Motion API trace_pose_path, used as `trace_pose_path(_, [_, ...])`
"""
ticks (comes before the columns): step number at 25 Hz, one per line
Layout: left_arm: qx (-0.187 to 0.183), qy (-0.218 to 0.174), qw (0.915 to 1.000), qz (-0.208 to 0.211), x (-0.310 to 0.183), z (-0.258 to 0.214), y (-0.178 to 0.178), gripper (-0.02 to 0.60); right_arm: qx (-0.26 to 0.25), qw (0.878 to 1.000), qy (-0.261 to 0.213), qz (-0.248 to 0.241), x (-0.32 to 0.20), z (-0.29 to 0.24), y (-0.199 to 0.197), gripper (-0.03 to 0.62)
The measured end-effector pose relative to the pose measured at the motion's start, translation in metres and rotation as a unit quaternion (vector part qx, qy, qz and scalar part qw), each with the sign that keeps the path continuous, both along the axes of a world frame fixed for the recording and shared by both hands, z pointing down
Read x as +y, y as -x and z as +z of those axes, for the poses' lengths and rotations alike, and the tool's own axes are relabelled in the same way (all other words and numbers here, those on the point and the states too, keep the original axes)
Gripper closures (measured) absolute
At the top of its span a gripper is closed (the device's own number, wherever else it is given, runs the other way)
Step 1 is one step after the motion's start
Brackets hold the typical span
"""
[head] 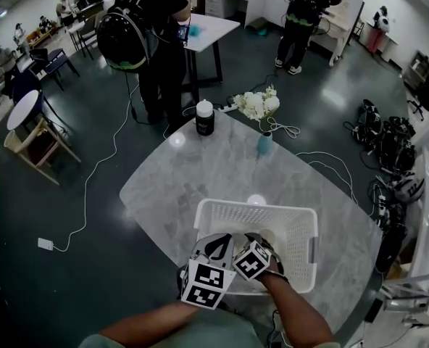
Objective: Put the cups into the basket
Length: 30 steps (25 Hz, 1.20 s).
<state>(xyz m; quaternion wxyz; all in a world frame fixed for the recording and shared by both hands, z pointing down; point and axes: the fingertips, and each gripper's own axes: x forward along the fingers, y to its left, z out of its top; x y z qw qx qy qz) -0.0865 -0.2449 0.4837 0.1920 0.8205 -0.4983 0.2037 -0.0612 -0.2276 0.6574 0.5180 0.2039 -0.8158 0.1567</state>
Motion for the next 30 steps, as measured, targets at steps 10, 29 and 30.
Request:
trace_pose_path(10, [0.001,0.012,0.9999,-0.002,-0.004,0.014,-0.005,0.582,0.033,0.999,-0.01,0.001,-0.003,0.014,-0.012,0.197])
trace_pose_path(29, [0.011,0.014,0.9998,-0.013,0.003,0.013,-0.002,0.583,0.071,0.997,-0.02,-0.033,0.002,0.014,-0.022,0.197])
trace_pose_path(30, [0.011,0.013,0.9998,-0.013,0.002,0.012,-0.002,0.582,0.071,0.997,-0.021,-0.033,0.001,0.013,-0.022,0.197])
